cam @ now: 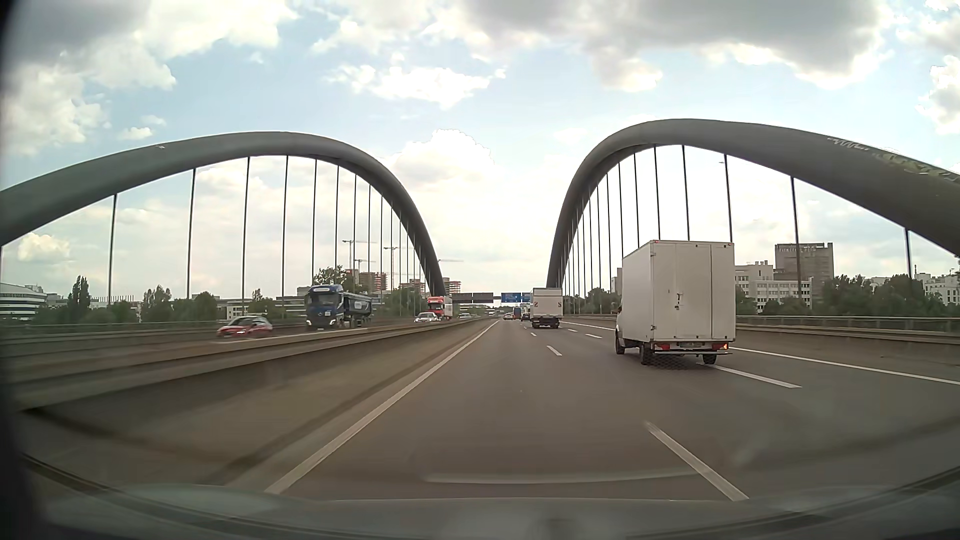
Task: Follow the waypoints while adhering to traffic rules and regulations
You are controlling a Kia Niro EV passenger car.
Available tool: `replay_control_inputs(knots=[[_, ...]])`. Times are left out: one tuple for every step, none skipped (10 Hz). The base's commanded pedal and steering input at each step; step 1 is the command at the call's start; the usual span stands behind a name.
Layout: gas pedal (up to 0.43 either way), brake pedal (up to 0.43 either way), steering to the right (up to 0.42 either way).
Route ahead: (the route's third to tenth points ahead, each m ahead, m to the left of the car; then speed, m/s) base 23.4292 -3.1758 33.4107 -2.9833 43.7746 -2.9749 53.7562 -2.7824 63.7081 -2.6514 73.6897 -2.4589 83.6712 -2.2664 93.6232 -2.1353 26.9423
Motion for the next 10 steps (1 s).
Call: replay_control_inputs(knots=[[0.177,0.030,-0.002],[0.177,0.030,-0.001],[0.177,0.030,0.000],[0.177,0.030,0.000],[0.177,0.030,0.000],[0.177,0.030,0.000],[0.189,0.030,0.000],[0.189,0.030,0.000],[0.189,0.030,0.000],[0.189,0.030,-0.001]])
